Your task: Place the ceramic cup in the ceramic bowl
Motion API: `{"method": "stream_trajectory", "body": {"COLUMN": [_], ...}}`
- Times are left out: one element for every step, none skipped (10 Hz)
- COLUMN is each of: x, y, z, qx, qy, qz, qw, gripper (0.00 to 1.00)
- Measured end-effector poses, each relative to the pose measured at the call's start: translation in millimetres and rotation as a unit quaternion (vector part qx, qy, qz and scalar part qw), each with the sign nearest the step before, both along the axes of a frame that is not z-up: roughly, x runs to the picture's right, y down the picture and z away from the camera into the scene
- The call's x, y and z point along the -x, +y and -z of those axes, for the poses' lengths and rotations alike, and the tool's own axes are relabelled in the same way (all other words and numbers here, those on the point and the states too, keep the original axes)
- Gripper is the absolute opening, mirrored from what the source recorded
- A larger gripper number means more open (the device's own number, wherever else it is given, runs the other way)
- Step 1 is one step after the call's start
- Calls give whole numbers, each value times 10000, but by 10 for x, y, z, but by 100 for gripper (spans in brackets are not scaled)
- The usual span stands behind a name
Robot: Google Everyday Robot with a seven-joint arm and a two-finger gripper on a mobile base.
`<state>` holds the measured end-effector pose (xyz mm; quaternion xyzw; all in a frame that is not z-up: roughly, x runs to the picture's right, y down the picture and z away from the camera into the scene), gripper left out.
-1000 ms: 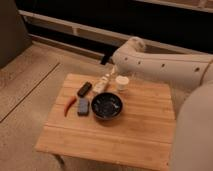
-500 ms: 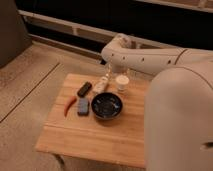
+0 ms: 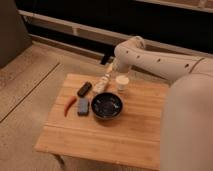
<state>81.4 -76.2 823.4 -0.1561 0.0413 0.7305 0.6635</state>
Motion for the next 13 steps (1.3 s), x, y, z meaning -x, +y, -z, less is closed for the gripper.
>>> {"method": "stream_trajectory", "body": {"x": [-30,-33,-1,23,2,-71,-110,-121,-134,-135,-106,-20,23], "y": [24,26,26,25,21,-40,-91,-151,-186,-172,-150,-86,-31], "z": [-2,-3,-2,-1,-9,-112,-214,-354,-476,-578,-651,-788,-864], "qx": [11,12,14,18,10,-34,-68,-130,-187,-192,-183,-116,-33], "qy": [-51,-58,-77,-92,-66,51,137,214,249,246,213,127,68], "qz": [18,20,30,31,36,-2,-7,31,50,38,55,67,21], "qw": [10000,10000,10000,10000,10000,10000,9999,9997,9995,9995,9996,9998,10000], "gripper": [65,65,65,65,65,65,65,65,65,65,65,65,65]}}
